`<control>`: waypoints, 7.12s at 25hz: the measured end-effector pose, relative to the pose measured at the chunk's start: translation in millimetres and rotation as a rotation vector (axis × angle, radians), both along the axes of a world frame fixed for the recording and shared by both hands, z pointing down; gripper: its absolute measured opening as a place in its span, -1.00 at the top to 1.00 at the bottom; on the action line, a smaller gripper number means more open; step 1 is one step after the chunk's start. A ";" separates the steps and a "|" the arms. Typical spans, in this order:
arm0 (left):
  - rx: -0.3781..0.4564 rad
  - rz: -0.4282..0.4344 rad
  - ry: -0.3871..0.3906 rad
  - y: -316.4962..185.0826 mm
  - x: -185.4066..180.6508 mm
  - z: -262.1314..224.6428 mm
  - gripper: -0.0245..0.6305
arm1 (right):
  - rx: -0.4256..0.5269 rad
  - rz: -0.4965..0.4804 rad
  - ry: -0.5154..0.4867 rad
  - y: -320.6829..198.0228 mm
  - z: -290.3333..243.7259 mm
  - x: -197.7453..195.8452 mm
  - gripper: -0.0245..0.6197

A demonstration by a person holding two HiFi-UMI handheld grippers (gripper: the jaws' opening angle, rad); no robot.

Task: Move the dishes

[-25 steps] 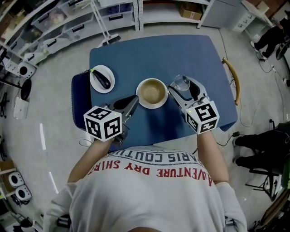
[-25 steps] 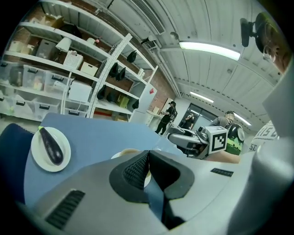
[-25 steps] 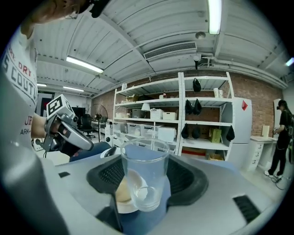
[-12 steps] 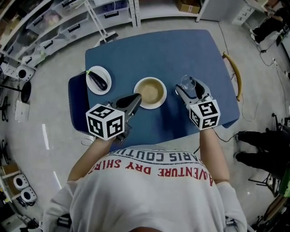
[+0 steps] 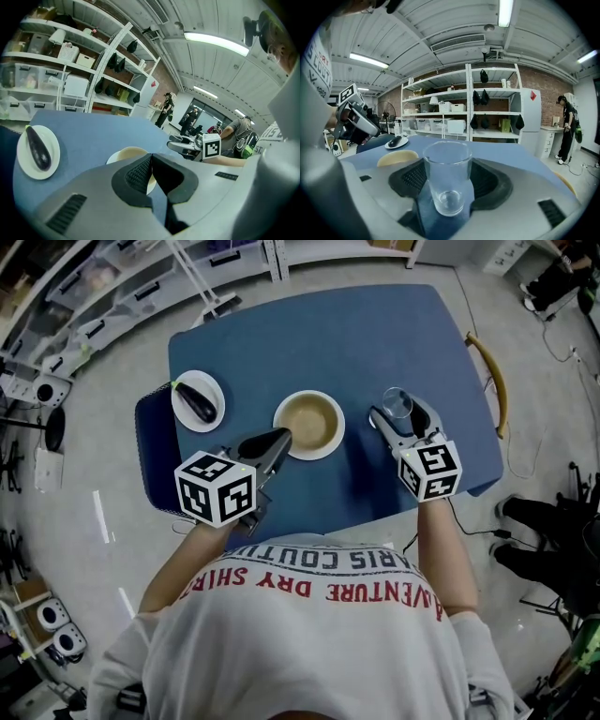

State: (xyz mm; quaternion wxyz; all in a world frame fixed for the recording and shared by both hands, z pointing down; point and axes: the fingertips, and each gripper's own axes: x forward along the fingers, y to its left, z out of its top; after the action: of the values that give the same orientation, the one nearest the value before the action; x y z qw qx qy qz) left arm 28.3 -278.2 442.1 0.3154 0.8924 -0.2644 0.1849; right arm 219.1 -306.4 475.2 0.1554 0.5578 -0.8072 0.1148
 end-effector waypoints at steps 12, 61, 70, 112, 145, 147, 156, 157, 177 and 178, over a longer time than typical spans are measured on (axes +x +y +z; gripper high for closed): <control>0.010 0.014 -0.010 8.1 -2.3 -3.9 0.84 | 0.036 0.036 -0.032 7.0 -6.7 3.5 0.00; 0.020 -0.205 0.023 58.9 -95.9 -11.0 0.84 | -0.261 -0.023 -0.271 22.1 39.3 -115.4 0.01; 0.016 -0.203 0.015 54.8 -101.3 -4.8 0.84 | -0.321 0.032 -0.341 24.5 49.0 -118.4 0.37; 0.120 -0.048 0.065 116.3 -39.0 -38.1 0.85 | -0.216 0.211 -0.351 129.3 -9.5 -27.1 0.83; 0.088 0.006 0.021 138.2 -4.1 -26.7 0.85 | -0.245 0.131 -0.310 146.4 18.5 -7.8 0.20; 0.103 0.008 0.031 144.0 -7.9 -37.2 0.84 | -0.189 0.095 -0.275 148.6 -1.3 -12.4 0.15; 0.201 0.037 0.096 179.0 -13.3 -94.8 0.84 | 0.110 -0.163 -0.205 199.6 -124.2 -67.8 0.18; 0.215 0.045 0.103 183.5 -12.0 -101.9 0.84 | 0.130 -0.196 -0.187 207.8 -134.2 -74.5 0.22; 0.359 0.131 0.201 238.7 -25.6 -180.1 0.84 | 0.309 -0.443 -0.194 281.7 -223.9 -148.4 0.84; 0.359 0.134 0.201 238.7 -25.3 -179.9 0.85 | 0.310 -0.446 -0.185 282.7 -223.0 -149.4 0.85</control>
State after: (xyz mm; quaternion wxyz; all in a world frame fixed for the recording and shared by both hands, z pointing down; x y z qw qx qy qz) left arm 3.0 -39.5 262.2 0.1632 0.9638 -0.2005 0.0656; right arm 69.7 -23.7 252.2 0.0155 0.3707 -0.9286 0.0035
